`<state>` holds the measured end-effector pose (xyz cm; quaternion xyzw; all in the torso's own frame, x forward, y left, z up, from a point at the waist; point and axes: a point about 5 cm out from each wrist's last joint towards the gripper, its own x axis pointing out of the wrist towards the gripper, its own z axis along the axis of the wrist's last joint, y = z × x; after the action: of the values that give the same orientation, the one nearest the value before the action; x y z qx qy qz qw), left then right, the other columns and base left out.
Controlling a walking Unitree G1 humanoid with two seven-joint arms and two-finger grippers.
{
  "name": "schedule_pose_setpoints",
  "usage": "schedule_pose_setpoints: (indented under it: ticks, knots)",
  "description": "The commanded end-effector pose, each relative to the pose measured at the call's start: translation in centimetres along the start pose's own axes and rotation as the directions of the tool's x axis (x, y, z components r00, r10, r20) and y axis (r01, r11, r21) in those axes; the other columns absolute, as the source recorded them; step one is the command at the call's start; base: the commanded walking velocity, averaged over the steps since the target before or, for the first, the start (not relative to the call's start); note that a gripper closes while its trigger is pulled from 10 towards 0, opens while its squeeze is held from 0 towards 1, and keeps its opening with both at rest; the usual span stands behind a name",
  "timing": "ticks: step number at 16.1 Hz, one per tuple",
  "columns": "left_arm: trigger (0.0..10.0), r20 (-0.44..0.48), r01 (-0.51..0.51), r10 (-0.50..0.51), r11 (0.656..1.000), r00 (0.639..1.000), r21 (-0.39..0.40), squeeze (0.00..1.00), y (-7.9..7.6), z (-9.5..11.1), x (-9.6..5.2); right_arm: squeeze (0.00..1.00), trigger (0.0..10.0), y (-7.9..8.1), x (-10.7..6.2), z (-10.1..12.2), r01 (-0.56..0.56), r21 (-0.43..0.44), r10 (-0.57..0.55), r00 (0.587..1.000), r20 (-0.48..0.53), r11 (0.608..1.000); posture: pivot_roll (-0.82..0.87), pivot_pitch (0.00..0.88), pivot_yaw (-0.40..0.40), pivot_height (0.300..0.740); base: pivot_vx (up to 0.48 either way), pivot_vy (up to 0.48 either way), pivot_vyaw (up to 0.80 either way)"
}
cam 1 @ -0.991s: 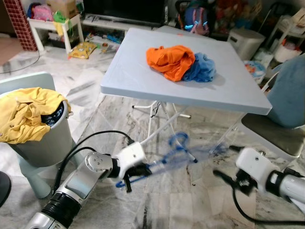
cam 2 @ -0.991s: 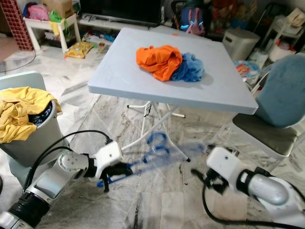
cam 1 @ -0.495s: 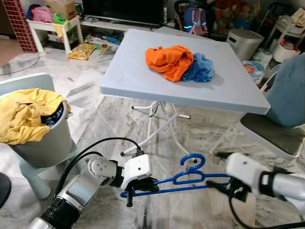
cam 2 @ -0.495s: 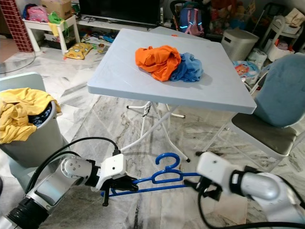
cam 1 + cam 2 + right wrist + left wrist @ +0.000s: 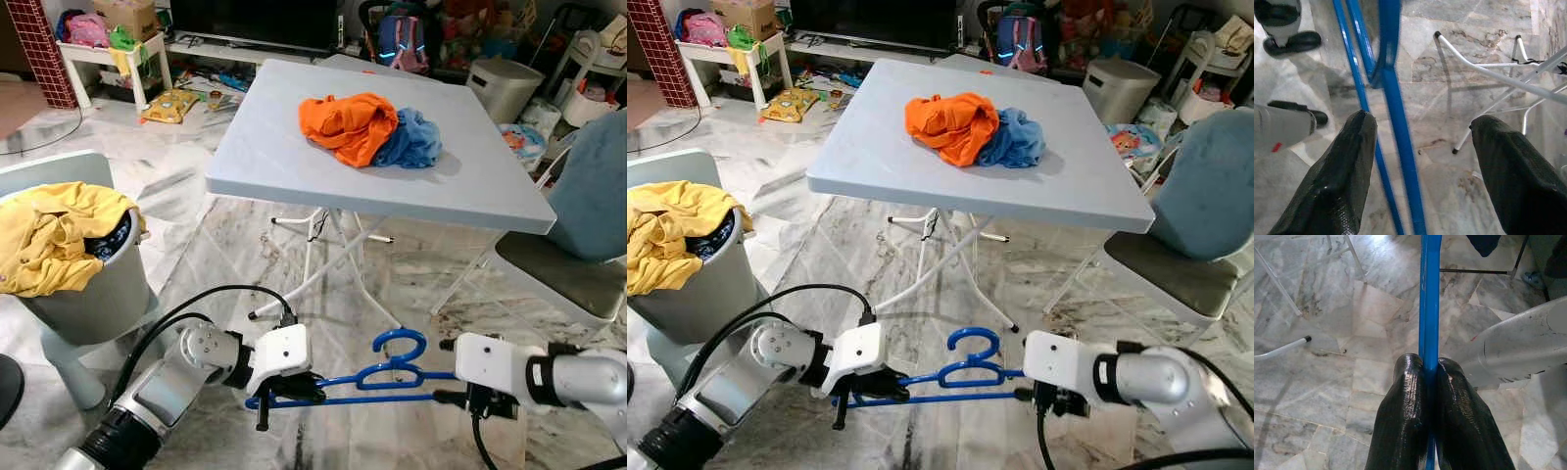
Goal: Hang hanger
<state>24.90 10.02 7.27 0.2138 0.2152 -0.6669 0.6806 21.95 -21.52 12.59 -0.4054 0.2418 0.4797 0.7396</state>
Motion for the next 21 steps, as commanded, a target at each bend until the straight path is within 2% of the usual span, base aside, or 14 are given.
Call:
schedule_pose_setpoints:
  ticks: [1,2,4,7,13,18,21]
  knots:
    - [10.0,0.001,0.008,-0.008,0.999,1.0,0.045,0.0,-0.1,0.6,0.0,0.0,0.0,-0.2,-0.2,0.0,-0.011,-0.027,0.011,1.0,-0.021,1.0,0.06,0.0,-0.11,0.74,0.0,0.0,0.0]
    - [10.0,0.002,0.011,-0.012,0.999,1.0,0.043,0.0,-0.1,0.6,0.0,0.0,0.0,-0.2,-0.1,0.1,-0.023,-0.026,0.022,1.0,-0.021,0.999,0.06,0.0,-0.11,0.74,0.0,0.0,0.0]
    - [10.0,-0.002,0.007,-0.007,0.999,1.0,0.047,0.0,-0.2,0.5,0.0,0.0,0.0,0.7,0.1,-0.6,-0.098,-0.034,0.095,0.992,-0.081,0.995,0.06,0.0,-0.111,0.74,0.0,0.0,0.0]
    - [10.0,-0.007,0.01,-0.01,0.999,1.0,0.048,0.0,-0.3,0.5,-0.1,0.0,0.0,1.1,0.1,-1.2,-0.139,-0.03,0.135,0.984,-0.119,0.99,0.06,0.0,-0.111,0.74,0.0,0.0,0.0]
    - [10.0,-0.003,0.004,-0.004,0.998,1.0,0.055,0.0,-0.2,0.6,0.2,0.0,0.0,0.9,1.0,-1.3,-0.11,-0.029,0.106,0.987,-0.12,0.993,0.06,0.0,-0.114,0.74,0.0,0.0,0.0]
    - [10.0,-0.005,-0.004,0.004,0.998,1.0,0.06,0.0,-0.1,0.5,0.3,0.0,0.0,1.0,2.1,-1.5,-0.074,0.014,0.075,0.993,-0.091,0.997,0.07,0.0,-0.119,0.74,0.0,0.0,0.0]
    - [10.0,-0.017,0.004,-0.003,0.998,1.0,0.069,0.0,-0.1,0.2,0.2,0.0,0.0,1.0,1.9,-2.0,-0.075,0.016,0.076,0.991,-0.106,0.997,0.07,0.0,-0.119,0.74,0.0,0.0,0.0]
